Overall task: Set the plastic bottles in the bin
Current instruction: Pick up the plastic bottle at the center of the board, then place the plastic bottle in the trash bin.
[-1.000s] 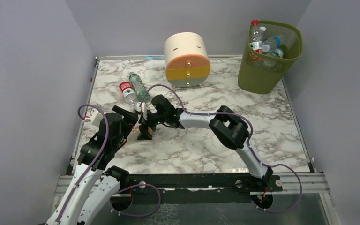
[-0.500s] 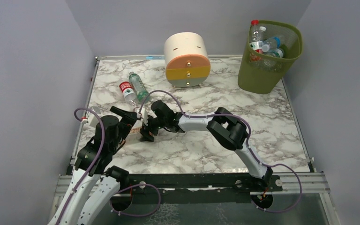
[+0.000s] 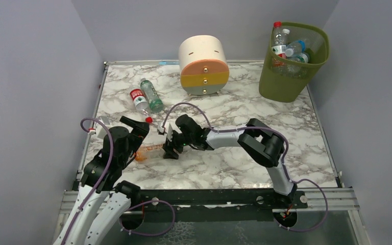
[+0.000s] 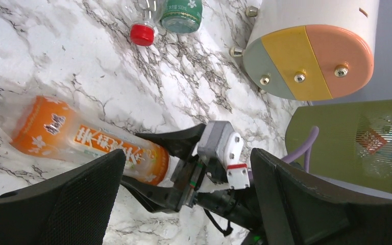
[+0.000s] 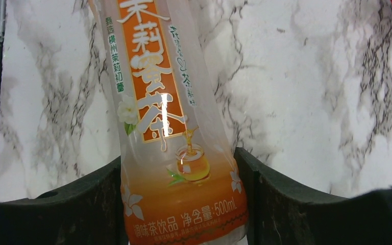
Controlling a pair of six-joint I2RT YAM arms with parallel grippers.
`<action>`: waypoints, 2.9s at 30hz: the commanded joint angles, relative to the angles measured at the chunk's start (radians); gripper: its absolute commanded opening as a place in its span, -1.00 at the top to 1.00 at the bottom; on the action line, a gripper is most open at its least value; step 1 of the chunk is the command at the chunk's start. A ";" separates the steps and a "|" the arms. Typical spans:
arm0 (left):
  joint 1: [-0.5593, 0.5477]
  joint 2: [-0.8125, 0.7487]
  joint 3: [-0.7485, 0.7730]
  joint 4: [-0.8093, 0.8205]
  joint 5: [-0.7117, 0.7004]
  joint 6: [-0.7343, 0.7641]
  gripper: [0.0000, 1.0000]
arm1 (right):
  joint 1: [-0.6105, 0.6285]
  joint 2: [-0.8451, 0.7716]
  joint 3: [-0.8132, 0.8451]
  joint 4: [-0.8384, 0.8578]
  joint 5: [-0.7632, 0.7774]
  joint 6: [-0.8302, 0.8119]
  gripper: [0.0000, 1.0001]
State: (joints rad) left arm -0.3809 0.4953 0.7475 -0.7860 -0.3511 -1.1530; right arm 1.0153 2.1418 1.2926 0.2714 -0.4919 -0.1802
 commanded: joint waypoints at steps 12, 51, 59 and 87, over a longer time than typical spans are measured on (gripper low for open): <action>0.000 0.044 -0.007 0.068 0.060 0.066 -0.98 | 0.007 -0.310 -0.209 -0.079 0.239 0.027 -0.04; 0.001 0.260 -0.062 0.608 0.540 0.281 -0.98 | -0.279 -0.815 -0.150 -0.601 0.607 0.309 -0.10; 0.001 0.294 -0.105 0.671 0.584 0.271 -0.98 | -0.386 -0.823 -0.029 -0.627 0.591 0.306 -0.11; 0.001 0.436 -0.129 0.786 0.691 0.272 -0.98 | -0.965 -0.548 0.412 -0.324 0.693 0.417 -0.16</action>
State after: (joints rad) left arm -0.3809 0.9260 0.6163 -0.0441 0.3107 -0.8890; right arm 0.0826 1.5730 1.6859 -0.1780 0.1413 0.1715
